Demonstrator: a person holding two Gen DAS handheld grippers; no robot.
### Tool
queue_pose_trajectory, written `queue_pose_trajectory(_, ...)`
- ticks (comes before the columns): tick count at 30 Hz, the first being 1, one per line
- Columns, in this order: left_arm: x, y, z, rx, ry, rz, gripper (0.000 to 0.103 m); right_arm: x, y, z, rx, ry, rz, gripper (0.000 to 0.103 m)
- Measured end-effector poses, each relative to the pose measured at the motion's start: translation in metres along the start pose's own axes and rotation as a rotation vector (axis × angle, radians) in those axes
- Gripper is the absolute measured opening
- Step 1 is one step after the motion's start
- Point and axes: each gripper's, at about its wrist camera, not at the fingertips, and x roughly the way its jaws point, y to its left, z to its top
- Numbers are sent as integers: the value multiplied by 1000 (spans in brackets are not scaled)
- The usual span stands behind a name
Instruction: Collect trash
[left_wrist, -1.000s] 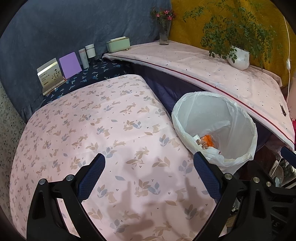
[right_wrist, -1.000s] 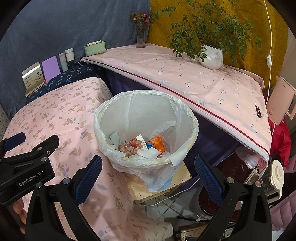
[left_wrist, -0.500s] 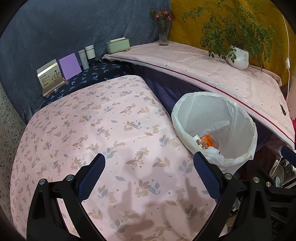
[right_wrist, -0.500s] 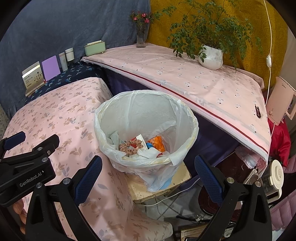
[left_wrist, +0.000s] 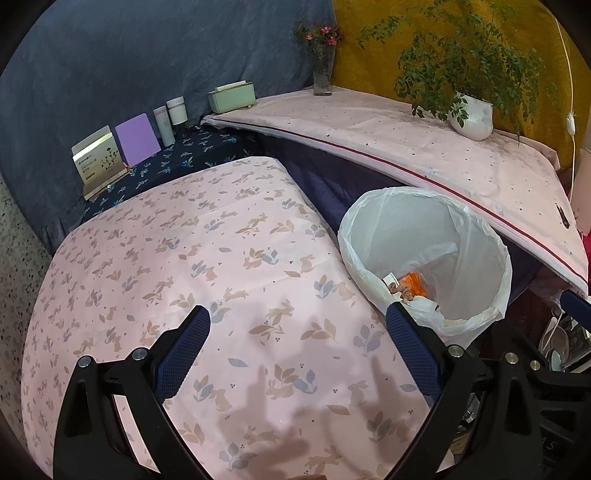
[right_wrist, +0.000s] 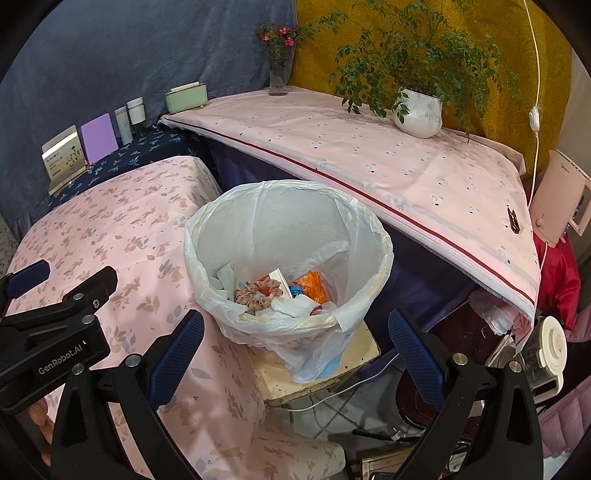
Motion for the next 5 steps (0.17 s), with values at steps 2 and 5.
queue_pose_trajectory(2,0,1,0,-8,-1,-2,92,0,0,0,0,-1,-2,96)
queue_pose_trajectory(5,3,1,0,-7,2,-6,92,2,-1,0,4,2,-3,96)
